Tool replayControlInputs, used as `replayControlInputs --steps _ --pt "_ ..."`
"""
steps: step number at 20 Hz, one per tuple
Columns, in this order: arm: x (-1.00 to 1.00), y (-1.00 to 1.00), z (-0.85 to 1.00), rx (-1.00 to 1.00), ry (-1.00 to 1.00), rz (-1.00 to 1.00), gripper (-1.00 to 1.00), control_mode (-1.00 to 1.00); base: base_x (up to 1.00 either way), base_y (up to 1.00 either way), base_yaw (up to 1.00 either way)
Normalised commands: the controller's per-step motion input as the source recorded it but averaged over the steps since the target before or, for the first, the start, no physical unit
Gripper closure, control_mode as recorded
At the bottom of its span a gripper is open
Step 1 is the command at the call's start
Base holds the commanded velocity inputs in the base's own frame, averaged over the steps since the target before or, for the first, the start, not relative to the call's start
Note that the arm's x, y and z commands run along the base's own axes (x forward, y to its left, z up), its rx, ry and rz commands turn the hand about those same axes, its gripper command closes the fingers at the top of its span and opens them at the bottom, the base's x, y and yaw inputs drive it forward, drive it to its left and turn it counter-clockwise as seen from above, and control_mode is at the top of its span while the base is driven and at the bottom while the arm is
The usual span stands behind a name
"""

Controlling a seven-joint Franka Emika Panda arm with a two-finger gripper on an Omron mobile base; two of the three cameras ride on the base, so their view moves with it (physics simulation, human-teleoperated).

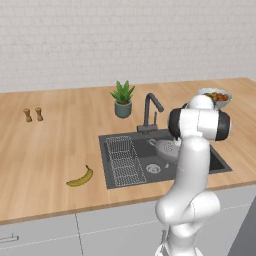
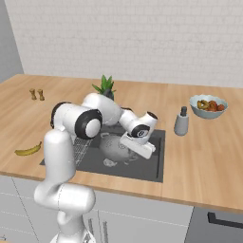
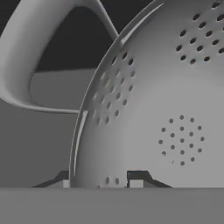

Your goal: Put the colander in the sink, put the banana in the colander, and turn on the sink faucet and pour water over the colander.

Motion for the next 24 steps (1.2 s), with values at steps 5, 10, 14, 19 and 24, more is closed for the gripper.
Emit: replayControlInputs --steps 5,10,14,19,24 --pt "0.08 0.23 -0.45 -0.13 -0.16 0.06 1.0 -1.0 0.0 0.0 0.0" --pt "0.07 0.21 -0.38 -0.08 -0.12 0.15 1.0 -1.0 0.0 0.0 0.0" --pt "0.29 0.15 -0.27 0.0 -0.03 0.04 1.0 -1.0 0.0 0.0 0.0" --pt "0.26 0.13 -0.28 0.0 -0.01 0.05 1.0 -1.0 0.0 0.0 0.0" --pt "0.19 0.0 -0.22 0.0 0.0 0.02 1.0 -1.0 0.0 0.0 0.0"
